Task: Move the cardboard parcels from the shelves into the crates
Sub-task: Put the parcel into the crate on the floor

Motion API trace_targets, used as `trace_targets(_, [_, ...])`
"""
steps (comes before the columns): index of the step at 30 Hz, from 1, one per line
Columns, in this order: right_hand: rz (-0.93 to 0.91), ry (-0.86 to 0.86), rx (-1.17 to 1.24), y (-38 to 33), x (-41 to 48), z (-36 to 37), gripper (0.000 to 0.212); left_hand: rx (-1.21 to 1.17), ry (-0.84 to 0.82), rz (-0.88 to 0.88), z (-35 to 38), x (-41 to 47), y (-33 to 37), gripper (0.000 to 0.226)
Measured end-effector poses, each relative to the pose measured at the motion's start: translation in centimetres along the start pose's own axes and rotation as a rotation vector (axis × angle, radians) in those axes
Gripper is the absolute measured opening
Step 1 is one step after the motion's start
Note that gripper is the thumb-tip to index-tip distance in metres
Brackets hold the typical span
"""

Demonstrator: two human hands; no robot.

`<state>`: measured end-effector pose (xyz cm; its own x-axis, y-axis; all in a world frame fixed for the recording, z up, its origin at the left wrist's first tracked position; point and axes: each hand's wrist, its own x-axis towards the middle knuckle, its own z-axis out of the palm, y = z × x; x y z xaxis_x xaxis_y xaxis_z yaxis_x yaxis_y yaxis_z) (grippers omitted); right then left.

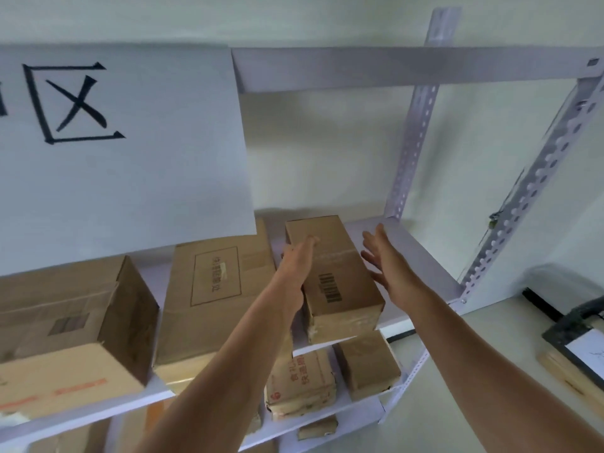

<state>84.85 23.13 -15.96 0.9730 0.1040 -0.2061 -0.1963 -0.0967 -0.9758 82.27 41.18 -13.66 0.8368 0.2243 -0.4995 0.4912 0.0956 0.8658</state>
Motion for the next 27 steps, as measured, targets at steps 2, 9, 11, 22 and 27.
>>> trace_targets(2, [0.083, -0.049, -0.034, 0.1, 1.3, 0.1, 0.077, -0.055, 0.010, -0.064, 0.0, 0.3, -0.3, 0.051])
trace_targets(9, [0.078, -0.108, -0.101, -0.6, 2.4, -0.5, 0.068, -0.137, 0.040, 0.053, 0.9, -0.7, -0.7, 0.043])
trace_targets(11, [0.004, -0.103, 0.007, -0.8, 2.7, -1.2, 0.066, -0.179, 0.079, 0.162, 1.3, -1.4, -0.2, 0.047])
trace_targets(22, [-0.254, -0.181, 0.275, 0.4, 1.5, -5.0, 0.046, -0.355, 0.132, 0.312, 3.4, -4.2, -1.9, 0.048])
trace_targets(27, [-0.227, -0.172, 0.254, 0.7, 0.4, -5.9, 0.052, -0.340, 0.153, 0.298, 3.8, -5.0, -3.3, 0.058])
